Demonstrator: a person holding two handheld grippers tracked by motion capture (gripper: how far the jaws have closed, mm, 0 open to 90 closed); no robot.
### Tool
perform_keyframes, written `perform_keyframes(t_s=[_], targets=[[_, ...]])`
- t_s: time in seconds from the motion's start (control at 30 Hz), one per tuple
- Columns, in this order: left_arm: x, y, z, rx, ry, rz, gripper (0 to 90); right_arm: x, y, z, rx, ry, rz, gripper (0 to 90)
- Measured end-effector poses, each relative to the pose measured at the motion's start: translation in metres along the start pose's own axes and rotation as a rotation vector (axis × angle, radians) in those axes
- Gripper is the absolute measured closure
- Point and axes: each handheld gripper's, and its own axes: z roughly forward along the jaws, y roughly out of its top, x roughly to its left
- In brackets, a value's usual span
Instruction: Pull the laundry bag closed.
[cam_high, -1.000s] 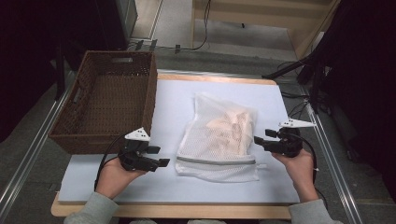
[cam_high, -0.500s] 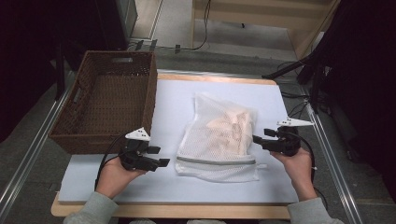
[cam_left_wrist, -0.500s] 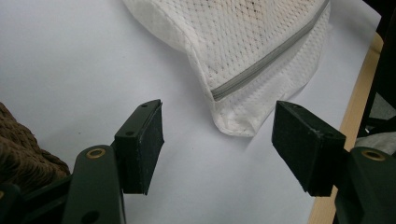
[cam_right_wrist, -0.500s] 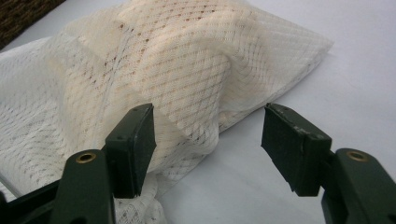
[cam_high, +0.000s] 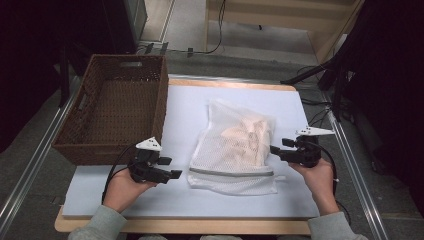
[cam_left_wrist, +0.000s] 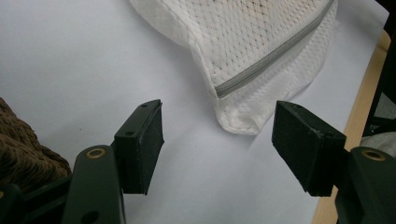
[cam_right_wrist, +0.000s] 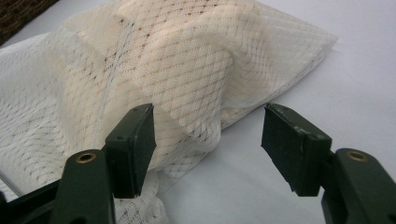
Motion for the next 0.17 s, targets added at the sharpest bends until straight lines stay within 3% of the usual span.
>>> perform_keyframes(t_s=[0.17], targets=[[-0.0008,-0.0001,0.0023,-0.001,0.003,-0.001,32.7,-0.001,-0.0003,-0.0001,0.003,0.0,0.007,35.5]])
